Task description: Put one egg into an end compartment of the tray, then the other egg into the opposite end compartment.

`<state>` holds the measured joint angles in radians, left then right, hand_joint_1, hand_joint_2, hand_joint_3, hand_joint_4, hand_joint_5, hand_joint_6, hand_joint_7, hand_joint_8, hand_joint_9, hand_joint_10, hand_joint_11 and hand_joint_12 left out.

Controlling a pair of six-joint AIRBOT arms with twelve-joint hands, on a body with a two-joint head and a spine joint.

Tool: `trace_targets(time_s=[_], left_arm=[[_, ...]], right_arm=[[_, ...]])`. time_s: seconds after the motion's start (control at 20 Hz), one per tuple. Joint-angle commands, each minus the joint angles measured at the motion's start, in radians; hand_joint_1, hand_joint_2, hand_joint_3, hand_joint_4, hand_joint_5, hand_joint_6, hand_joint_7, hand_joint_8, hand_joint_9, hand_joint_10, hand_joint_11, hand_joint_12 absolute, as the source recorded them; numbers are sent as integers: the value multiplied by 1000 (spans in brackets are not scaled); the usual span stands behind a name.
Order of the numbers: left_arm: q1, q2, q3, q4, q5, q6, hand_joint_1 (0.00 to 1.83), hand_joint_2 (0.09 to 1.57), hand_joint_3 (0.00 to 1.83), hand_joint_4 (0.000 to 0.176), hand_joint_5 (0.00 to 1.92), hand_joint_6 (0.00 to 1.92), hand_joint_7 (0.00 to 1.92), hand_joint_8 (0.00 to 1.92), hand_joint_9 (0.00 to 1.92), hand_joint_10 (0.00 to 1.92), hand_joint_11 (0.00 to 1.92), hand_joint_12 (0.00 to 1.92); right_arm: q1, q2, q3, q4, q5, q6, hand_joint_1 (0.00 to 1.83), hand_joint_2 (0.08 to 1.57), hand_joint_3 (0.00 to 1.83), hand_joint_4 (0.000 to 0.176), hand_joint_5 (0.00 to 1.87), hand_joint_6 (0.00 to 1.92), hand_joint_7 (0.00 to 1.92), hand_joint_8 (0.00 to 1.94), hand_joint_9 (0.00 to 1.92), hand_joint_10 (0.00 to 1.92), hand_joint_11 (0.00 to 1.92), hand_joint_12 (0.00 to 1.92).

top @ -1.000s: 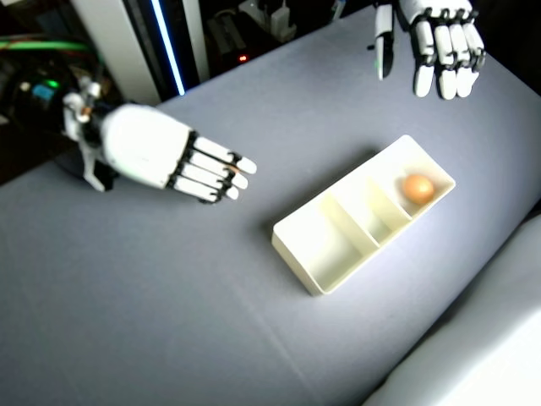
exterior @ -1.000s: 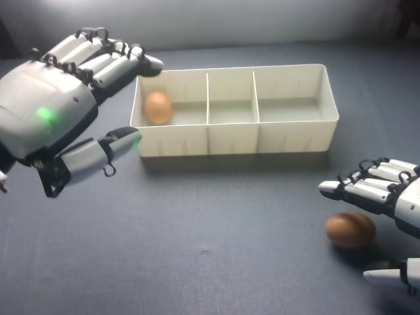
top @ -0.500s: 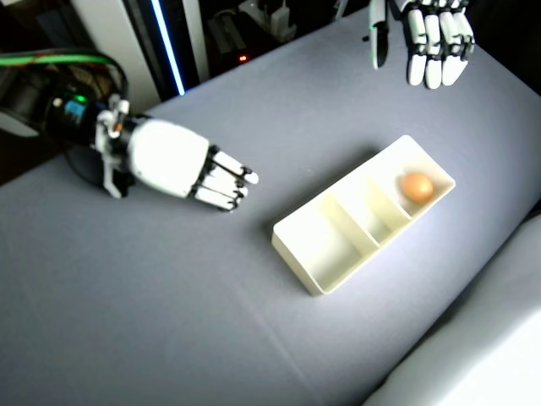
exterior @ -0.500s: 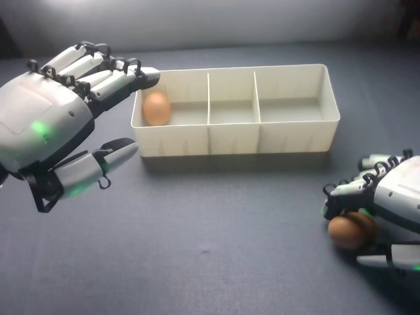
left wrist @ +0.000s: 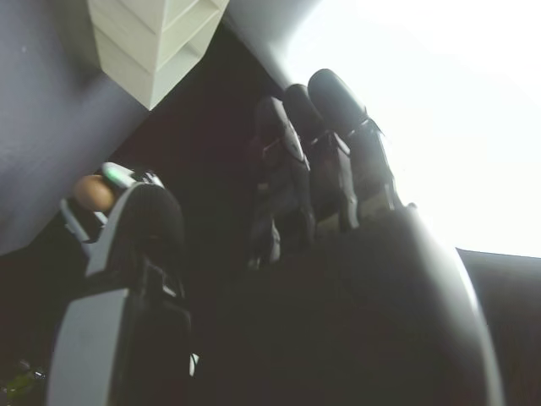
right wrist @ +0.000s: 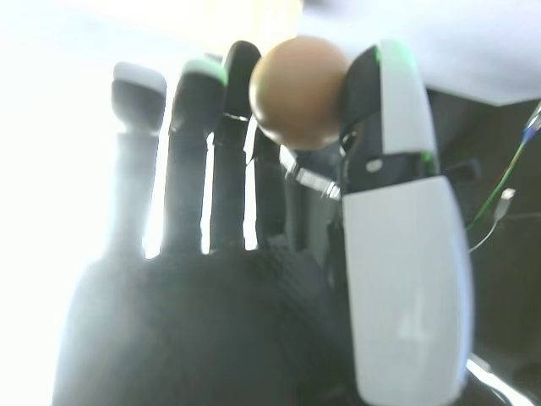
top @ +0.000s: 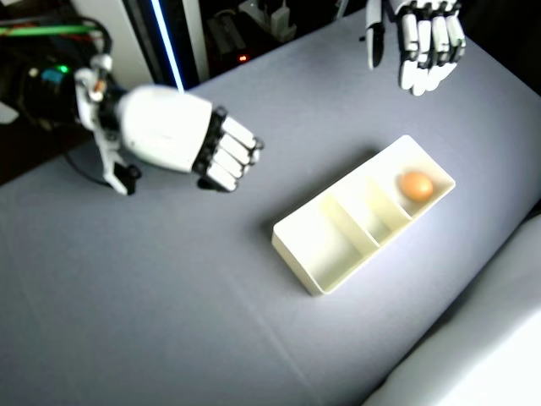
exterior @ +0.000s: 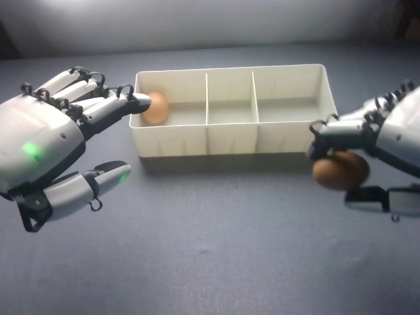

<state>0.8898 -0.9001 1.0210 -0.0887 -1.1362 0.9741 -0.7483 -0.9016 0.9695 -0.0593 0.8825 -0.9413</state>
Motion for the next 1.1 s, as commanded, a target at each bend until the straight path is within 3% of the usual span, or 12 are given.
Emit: trace_targets(time_s=[0.0,0.15,0.2,0.25,0.3,0.4,0.6,0.65,0.75,0.8,0.95,1.05], left_arm=[[-2,9,0,-17,-148,-2,419,1460,2,0,172,514,466,46,115,828,0,1460],[19,4,0,-26,-161,-12,443,1469,0,0,147,605,460,41,81,884,0,1574],[27,2,0,-32,-167,-14,467,1468,0,0,150,603,454,37,77,881,0,1546],[33,0,0,-36,-174,-15,498,1463,0,0,164,588,443,31,63,865,0,1492],[40,-2,0,-40,-181,-17,540,1462,0,0,185,578,455,34,78,863,0,1489],[45,-4,0,-43,-183,-19,568,1460,0,0,220,557,476,39,114,862,0,1538],[46,-11,4,-44,-185,-24,522,1467,3,0,281,435,484,20,138,779,0,1505],[46,-12,5,-44,-186,-27,507,1475,4,0,285,426,486,19,135,792,0,1512],[46,-14,6,-44,-188,-28,450,1477,3,9,289,417,499,23,134,825,0,1486],[46,-14,6,-44,-190,-29,418,1475,2,10,288,410,499,23,124,839,0,1476],[48,-13,5,-46,-194,-31,429,1472,0,10,292,385,489,17,108,861,0,1448],[50,-13,4,-49,-199,-32,421,1474,0,6,313,327,492,15,117,855,0,1481]], right_arm=[[36,-1,16,15,124,-5,1330,1242,5,0,655,1364,793,1362,680,1629,596,1921],[134,-50,76,24,68,-39,1185,1289,14,0,636,1319,720,1690,751,1820,759,1921],[169,-69,100,33,40,-57,1143,1306,13,0,627,1379,677,1697,640,1808,685,1921],[202,-88,122,46,7,-81,1166,1277,0,0,620,1405,791,1486,786,1571,758,1854],[254,-118,152,70,-36,-120,1197,1259,0,0,645,1332,830,1473,892,1545,856,1851],[290,-158,205,102,-81,-129,1184,1296,4,0,600,1307,752,1675,1023,1800,1102,1913],[332,-256,328,170,-197,-129,1172,1310,5,0,496,1464,774,1572,867,1690,932,1921],[333,-278,356,190,-226,-131,1259,1276,0,0,355,1154,710,1497,863,1628,924,1921],[333,-291,366,249,-254,-200,709,1287,1,0,73,638,358,760,350,1205,313,1844],[333,-291,363,276,-265,-248,482,1288,1,0,14,235,124,466,69,967,62,1786],[333,-288,351,287,-265,-262,357,1317,4,0,0,10,87,154,0,503,0,1582],[333,-272,320,287,-235,-262,255,1339,6,0,0,0,44,89,0,450,0,1708]])
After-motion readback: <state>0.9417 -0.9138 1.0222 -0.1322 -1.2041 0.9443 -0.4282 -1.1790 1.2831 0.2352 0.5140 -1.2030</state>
